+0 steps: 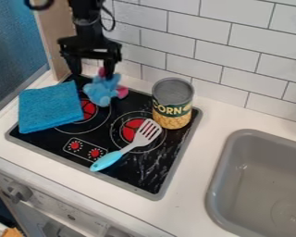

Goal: Move the blue stuffed toy between the sink and the stove

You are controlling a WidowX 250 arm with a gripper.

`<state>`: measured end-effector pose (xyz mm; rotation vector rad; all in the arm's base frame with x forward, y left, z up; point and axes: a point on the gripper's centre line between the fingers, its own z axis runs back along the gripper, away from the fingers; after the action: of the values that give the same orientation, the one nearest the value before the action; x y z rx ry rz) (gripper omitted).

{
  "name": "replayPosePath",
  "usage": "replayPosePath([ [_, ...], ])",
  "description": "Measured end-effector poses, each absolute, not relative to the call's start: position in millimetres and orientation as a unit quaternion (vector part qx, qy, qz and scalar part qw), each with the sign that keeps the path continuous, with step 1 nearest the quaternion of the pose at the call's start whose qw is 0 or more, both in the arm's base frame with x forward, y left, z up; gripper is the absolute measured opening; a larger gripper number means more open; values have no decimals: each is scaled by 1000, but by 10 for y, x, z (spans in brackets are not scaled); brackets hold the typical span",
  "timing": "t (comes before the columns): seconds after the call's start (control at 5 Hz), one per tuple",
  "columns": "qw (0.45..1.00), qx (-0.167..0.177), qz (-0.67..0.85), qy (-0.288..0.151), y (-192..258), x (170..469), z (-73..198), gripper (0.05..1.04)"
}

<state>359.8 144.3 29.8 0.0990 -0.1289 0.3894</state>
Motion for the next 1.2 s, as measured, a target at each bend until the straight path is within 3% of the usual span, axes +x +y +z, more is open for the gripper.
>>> replayPosePath([
  [0.6,988,28,142,-61,1286,3722,95,999],
  [0.8,989,26,137,-58,1247,3709,37,950],
  [1.2,989,31,129,-66,1161,3689,-7,418],
])
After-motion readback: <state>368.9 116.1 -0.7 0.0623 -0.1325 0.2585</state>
